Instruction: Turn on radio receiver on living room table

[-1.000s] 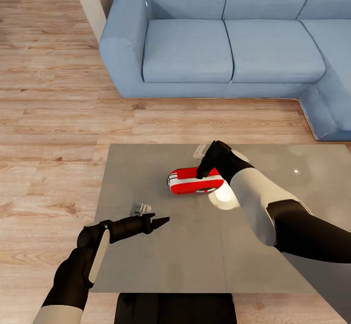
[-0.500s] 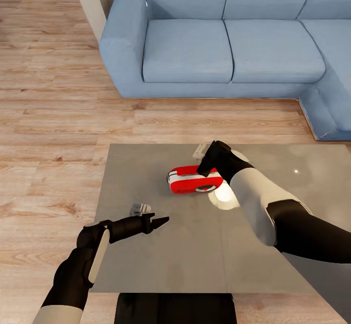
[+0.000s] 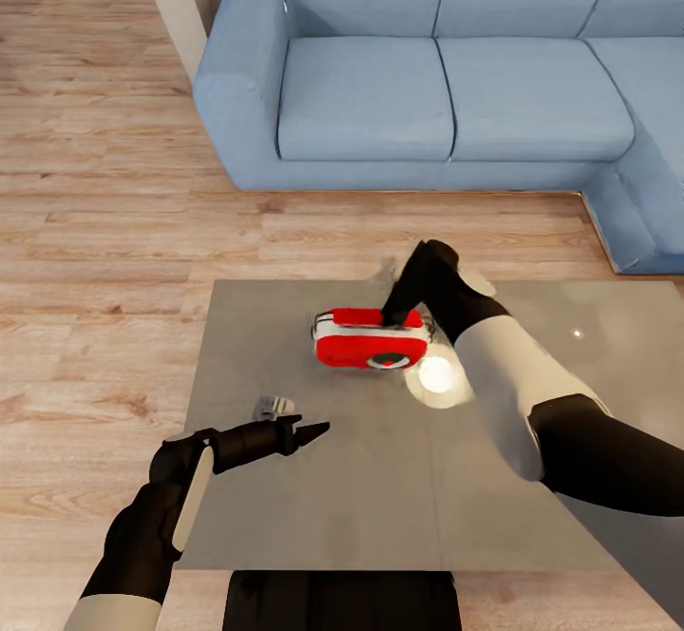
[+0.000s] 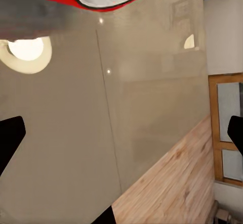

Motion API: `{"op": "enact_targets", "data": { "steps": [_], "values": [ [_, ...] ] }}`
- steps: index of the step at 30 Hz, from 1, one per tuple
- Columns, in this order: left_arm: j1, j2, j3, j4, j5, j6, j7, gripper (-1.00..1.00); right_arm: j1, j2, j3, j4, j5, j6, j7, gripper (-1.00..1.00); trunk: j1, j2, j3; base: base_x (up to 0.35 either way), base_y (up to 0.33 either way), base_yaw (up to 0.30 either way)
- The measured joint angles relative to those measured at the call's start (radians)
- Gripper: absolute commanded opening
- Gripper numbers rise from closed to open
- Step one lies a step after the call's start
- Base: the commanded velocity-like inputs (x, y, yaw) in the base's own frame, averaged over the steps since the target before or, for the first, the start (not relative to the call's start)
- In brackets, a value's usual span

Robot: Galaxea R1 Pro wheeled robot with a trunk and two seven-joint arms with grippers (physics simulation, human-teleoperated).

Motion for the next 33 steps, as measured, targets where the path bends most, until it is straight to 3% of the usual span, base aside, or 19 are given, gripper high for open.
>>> {"op": "enact_targets", "data": {
  "steps": [2, 7, 20, 23, 25, 28, 29, 31, 33],
  "values": [
    [0.0, 0.0, 0.0, 0.0, 0.0, 0.0, 0.0, 1.0, -0.001, -0.001, 0.004, -0.134, 0.035, -0.025, -0.007, -1.0, 0.0, -0.001, 0.0, 0.0, 0.0, 0.0],
    [0.0, 0.0, 0.0, 0.0, 0.0, 0.0, 0.0, 1.0, 0.0, -0.002, 0.005, -0.144, 0.028, -0.009, 0.045, -1.0, 0.0, 0.0, 0.0, 0.0, 0.0, 0.0],
    [0.0, 0.0, 0.0, 0.0, 0.0, 0.0, 0.0, 1.0, 0.0, -0.003, 0.003, -0.152, 0.025, -0.008, 0.057, -1.0, 0.0, 0.0, 0.0, 0.0, 0.0, 0.0],
    [0.0, 0.0, 0.0, 0.0, 0.0, 0.0, 0.0, 1.0, -0.001, -0.005, -0.002, -0.152, 0.017, -0.004, 0.09, -1.0, 0.0, 0.0, 0.0, 0.0, 0.0, 0.0],
    [0.0, 0.0, 0.0, 0.0, 0.0, 0.0, 0.0, 1.0, -0.001, -0.02, -0.037, -0.15, 0.007, 0.003, 0.19, -1.0, 0.0, 0.0, 0.0, 0.0, 0.0, 0.0],
    [0.0, 0.0, 0.0, 0.0, 0.0, 0.0, 0.0, 1.0, -0.002, -0.048, -0.098, -0.152, 0.013, -0.005, 0.25, -1.0, 0.0, 0.0, 0.0, 0.0, 0.0, 0.0],
    [0.0, -0.001, 0.0, 0.0, 0.0, 0.0, 0.0, 1.0, -0.002, -0.068, -0.162, -0.152, 0.009, 0.007, 0.279, -1.0, 0.0, 0.0, 0.0, 0.0, 0.0, 0.0],
    [0.0, -0.001, 0.0, 0.0, 0.0, 0.0, 0.0, 1.0, -0.002, -0.085, -0.201, -0.152, 0.014, 0.014, 0.293, -1.0, 0.0, 0.0, 0.0, 0.0, 0.0, 0.0],
    [0.0, -0.001, 0.0, 0.0, 0.0, 0.0, 0.0, 1.0, -0.002, -0.099, -0.215, -0.152, 0.013, 0.017, 0.297, -1.0, 0.0, 0.0, 0.0, 0.0, 0.0, 0.0]
  ]
}}
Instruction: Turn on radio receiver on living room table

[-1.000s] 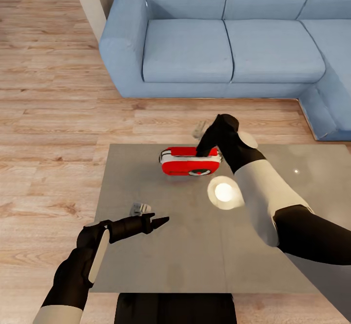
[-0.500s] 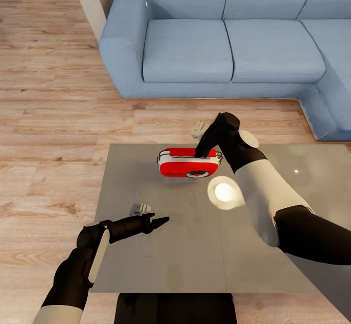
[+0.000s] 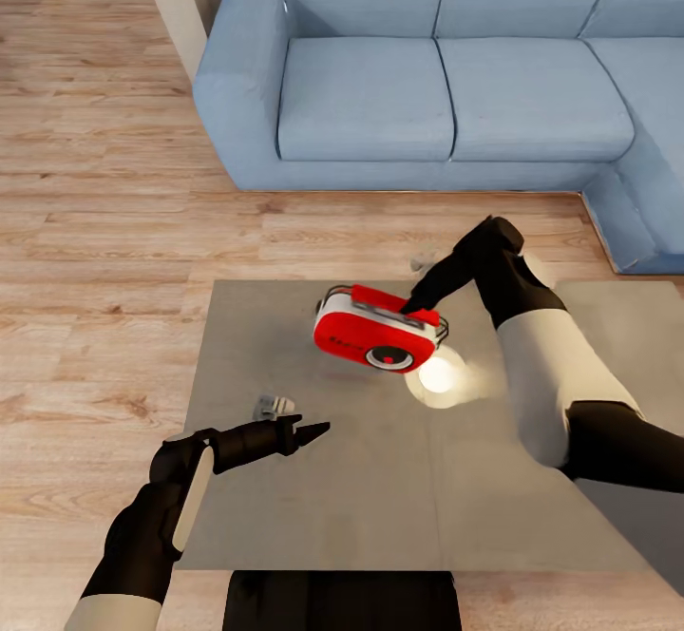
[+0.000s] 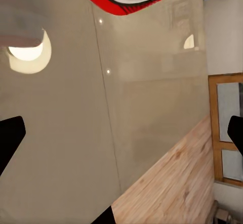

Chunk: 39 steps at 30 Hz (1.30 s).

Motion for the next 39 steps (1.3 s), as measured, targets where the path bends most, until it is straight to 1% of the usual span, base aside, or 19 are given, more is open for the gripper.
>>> {"op": "enact_targets", "data": {
  "steps": [3, 5, 7, 10, 11, 12, 13, 15, 16, 17, 18, 20, 25, 27, 29, 32, 36, 37, 39],
  "values": [
    [0.0, 0.0, 0.0, 0.0, 0.0, 0.0, 0.0, 1.0, 0.0, -0.022, -0.013, 0.0, -0.01, 0.028, 0.005, -1.0, 0.0, 0.0, 0.0, 0.0, 0.0, 0.0],
    [0.0, 0.0, 0.0, 0.0, 0.0, 0.0, 0.0, 1.0, 0.0, -0.041, -0.017, 0.0, -0.031, 0.066, 0.006, -1.0, 0.0, 0.0, 0.0, 0.0, 0.0, 0.0],
    [0.0, 0.0, 0.0, 0.0, 0.0, 0.0, 0.0, 1.0, 0.0, -0.059, -0.017, 0.001, -0.061, 0.097, 0.007, -1.0, 0.0, 0.0, 0.0, 0.0, 0.0, 0.0],
    [0.0, 0.0, 0.0, 0.0, 0.0, 0.0, -0.001, 1.0, 0.0, -0.09, -0.018, 0.003, -0.135, 0.166, 0.007, -1.0, 0.0, 0.0, 0.0, 0.0, 0.0, 0.0],
    [0.0, 0.0, 0.0, 0.0, 0.0, 0.0, -0.001, 1.0, 0.0, -0.097, -0.018, 0.004, -0.146, 0.182, 0.006, -1.0, 0.0, 0.0, 0.0, 0.0, 0.0, 0.0],
    [0.0, 0.0, 0.0, 0.0, 0.0, 0.0, -0.001, 1.0, 0.0, -0.109, -0.019, 0.005, -0.163, 0.21, 0.005, -1.0, 0.0, 0.0, 0.0, 0.0, 0.0, 0.0],
    [0.0, 0.0, 0.0, 0.0, 0.0, 0.0, -0.001, 1.0, 0.0, -0.127, -0.032, 0.005, -0.191, 0.254, 0.006, -1.0, 0.0, 0.0, 0.0, 0.0, 0.0, 0.0],
    [0.0, 0.0, 0.0, 0.0, 0.0, 0.0, -0.001, 1.0, 0.0, -0.142, -0.078, 0.005, -0.227, 0.292, 0.005, -1.0, 0.0, 0.0, 0.0, 0.0, 0.0, 0.0],
    [0.0, 0.0, 0.0, 0.0, 0.0, 0.0, -0.001, 1.0, 0.0, -0.157, -0.154, 0.012, -0.269, 0.326, 0.003, -1.0, 0.0, 0.0, 0.0, 0.0, 0.0, 0.0],
    [0.0, 0.0, 0.0, 0.0, 0.0, 0.0, -0.001, 1.0, -0.001, -0.164, -0.233, -0.003, -0.289, 0.337, 0.002, -1.0, 0.0, 0.0, 0.0, 0.0, 0.0, 0.0],
    [0.0, 0.0, 0.0, 0.0, 0.0, 0.0, -0.002, 1.0, 0.0, -0.166, -0.261, 0.007, -0.293, 0.339, 0.002, -1.0, 0.0, 0.0, 0.0, 0.0, 0.0, 0.0],
    [0.0, 0.0, 0.0, 0.0, 0.0, 0.0, -0.003, 1.0, 0.001, -0.169, -0.294, 0.013, -0.297, 0.343, 0.003, -1.0, 0.0, 0.0, 0.0, 0.0, 0.0, 0.0],
    [0.0, 0.001, 0.0, 0.0, 0.0, 0.0, -0.008, 1.0, 0.009, -0.178, -0.328, 0.065, -0.312, 0.346, 0.006, -1.0, 0.0, 0.0, 0.0, 0.0, 0.0, 0.0],
    [0.0, 0.001, 0.0, -0.001, 0.001, 0.0, -0.009, 1.0, 0.01, -0.185, -0.356, 0.096, -0.332, 0.348, 0.007, -1.0, 0.0, 0.0, 0.0, 0.0, 0.0, 0.0],
    [0.0, 0.001, 0.0, -0.001, 0.001, 0.0, -0.009, 1.0, 0.011, -0.19, -0.375, 0.154, -0.349, 0.35, 0.007, -1.0, 0.0, 0.0, 0.0, 0.0, 0.0, 0.0],
    [0.0, 0.001, 0.0, -0.001, 0.001, 0.0, -0.009, 1.0, 0.02, -0.196, -0.384, 0.254, -0.36, 0.339, 0.007, -1.0, 0.0, 0.0, 0.0, 0.0, 0.0, 0.0],
    [0.0, 0.001, 0.0, -0.001, 0.001, 0.0, -0.009, 1.0, 0.075, -0.199, -0.387, 0.298, -0.366, 0.287, 0.007, -1.0, 0.0, 0.0, 0.0, 0.0, 0.0, 0.0],
    [0.0, 0.001, 0.0, -0.001, 0.001, 0.001, -0.009, 1.0, 0.092, -0.199, -0.388, 0.302, -0.379, 0.266, 0.007, -1.0, 0.0, 0.0, 0.0, 0.0, 0.0, 0.0],
    [0.0, 0.0, 0.0, -0.001, 0.0, 0.001, -0.009, 1.0, 0.13, -0.202, -0.391, 0.306, -0.423, 0.227, 0.007, -1.0, 0.0, 0.0, 0.0, 0.0, 0.0, 0.0]
  ]
}}
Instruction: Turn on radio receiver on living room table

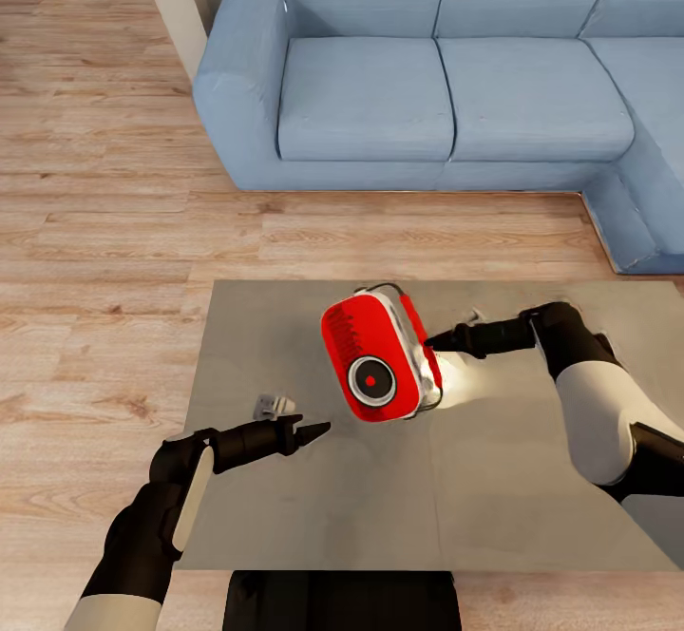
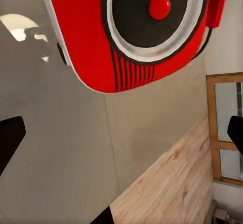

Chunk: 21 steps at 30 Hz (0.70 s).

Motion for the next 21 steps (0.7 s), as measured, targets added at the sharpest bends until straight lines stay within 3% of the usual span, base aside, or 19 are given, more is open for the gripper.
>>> {"op": "enact_targets", "data": {
  "steps": [2, 4, 21],
  "values": [
    [0.0, 0.0, 0.0, 0.0, 0.0, 0.0, 0.0, 1.0, 0.043, -0.011, -0.002, 0.003, -0.049, -0.035, 0.0, -1.0, 0.0, 0.0, 0.0, 0.0, 0.0, 0.0],
    [0.0, 0.0, 0.0, 0.0, 0.001, 0.0, 0.0, 1.0, 0.067, -0.015, 0.0, 0.005, -0.064, -0.062, -0.001, -1.0, 0.0, 0.0, 0.0, 0.0, 0.0, 0.0],
    [0.0, 0.001, 0.0, 0.0, 0.0, 0.001, 0.0, 1.0, 0.086, -0.019, -0.001, 0.007, -0.077, -0.122, 0.007, -1.0, 0.0, 0.0, 0.0, 0.0, 0.0, 0.0]
  ]
}}
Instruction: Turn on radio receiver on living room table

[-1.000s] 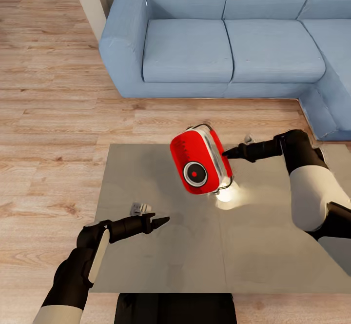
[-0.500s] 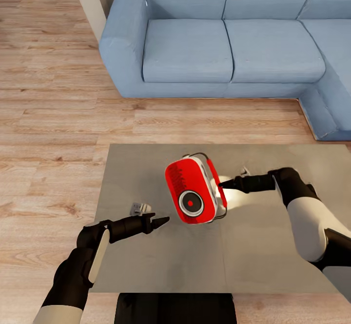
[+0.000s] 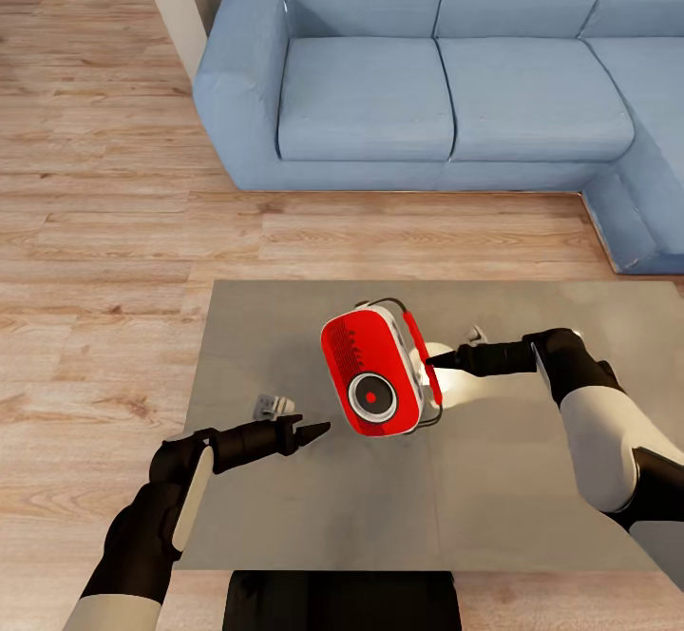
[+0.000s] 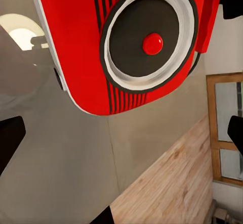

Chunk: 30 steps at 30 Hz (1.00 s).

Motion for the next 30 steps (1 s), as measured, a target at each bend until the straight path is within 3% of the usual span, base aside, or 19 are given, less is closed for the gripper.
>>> {"op": "enact_targets", "data": {
  "steps": [9, 16, 30],
  "values": [
    [0.0, -0.001, 0.0, 0.0, -0.001, 0.0, 0.004, 1.0, 0.002, 0.0, 0.001, -0.001, 0.001, -0.026, 0.0, -1.0, 0.0, 0.0, 0.0, 0.0, 0.0, 0.0],
    [0.0, -0.004, 0.0, 0.001, -0.001, 0.0, 0.012, 1.0, 0.051, 0.003, 0.002, -0.015, -0.001, -0.064, 0.0, -1.0, 0.0, 0.0, 0.0, 0.0, 0.0, 0.0],
    [0.0, -0.004, -0.001, 0.002, 0.001, 0.008, 0.015, 1.0, 0.059, 0.002, 0.001, -0.016, 0.002, -0.08, -0.001, -1.0, 0.0, 0.0, 0.0, 0.0, 0.0, 0.0]
  ]
}}
